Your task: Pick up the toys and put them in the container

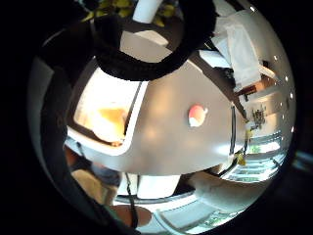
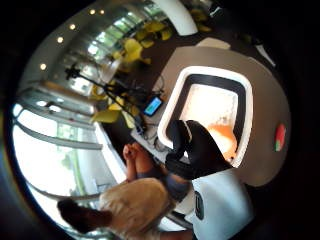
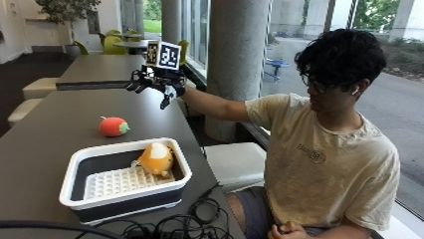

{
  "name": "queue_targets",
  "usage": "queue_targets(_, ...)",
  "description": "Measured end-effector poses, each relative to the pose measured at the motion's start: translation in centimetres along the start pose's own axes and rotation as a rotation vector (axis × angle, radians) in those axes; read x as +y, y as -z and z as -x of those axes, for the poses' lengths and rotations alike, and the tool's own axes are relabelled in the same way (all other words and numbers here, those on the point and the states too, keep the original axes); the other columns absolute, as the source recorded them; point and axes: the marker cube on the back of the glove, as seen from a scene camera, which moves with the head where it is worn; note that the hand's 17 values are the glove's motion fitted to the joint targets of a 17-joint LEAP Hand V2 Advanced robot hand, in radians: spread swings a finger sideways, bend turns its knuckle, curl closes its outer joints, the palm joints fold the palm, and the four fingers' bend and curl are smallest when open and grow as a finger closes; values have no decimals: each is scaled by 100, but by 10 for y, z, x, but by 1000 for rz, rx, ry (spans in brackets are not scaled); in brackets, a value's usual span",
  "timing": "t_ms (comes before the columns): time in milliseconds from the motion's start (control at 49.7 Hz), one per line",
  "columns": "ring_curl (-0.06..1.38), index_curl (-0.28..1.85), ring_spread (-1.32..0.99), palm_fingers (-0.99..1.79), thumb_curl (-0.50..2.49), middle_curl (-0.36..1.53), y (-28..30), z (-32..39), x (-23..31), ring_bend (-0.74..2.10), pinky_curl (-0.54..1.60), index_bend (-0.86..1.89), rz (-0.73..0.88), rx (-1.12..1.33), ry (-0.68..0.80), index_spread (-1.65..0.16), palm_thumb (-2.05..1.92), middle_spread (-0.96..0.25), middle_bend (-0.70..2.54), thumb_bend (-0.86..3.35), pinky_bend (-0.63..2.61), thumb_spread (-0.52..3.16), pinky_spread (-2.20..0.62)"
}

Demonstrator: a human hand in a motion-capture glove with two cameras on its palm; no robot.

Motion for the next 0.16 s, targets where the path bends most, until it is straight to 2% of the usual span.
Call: queue_targets(161, 44, 43, -12, 5, 32, 43, -1, 1, -2, 44, 32, 18, -1, 2, -1, -31, 28, -6, 19, -1, 96, 131, -3)
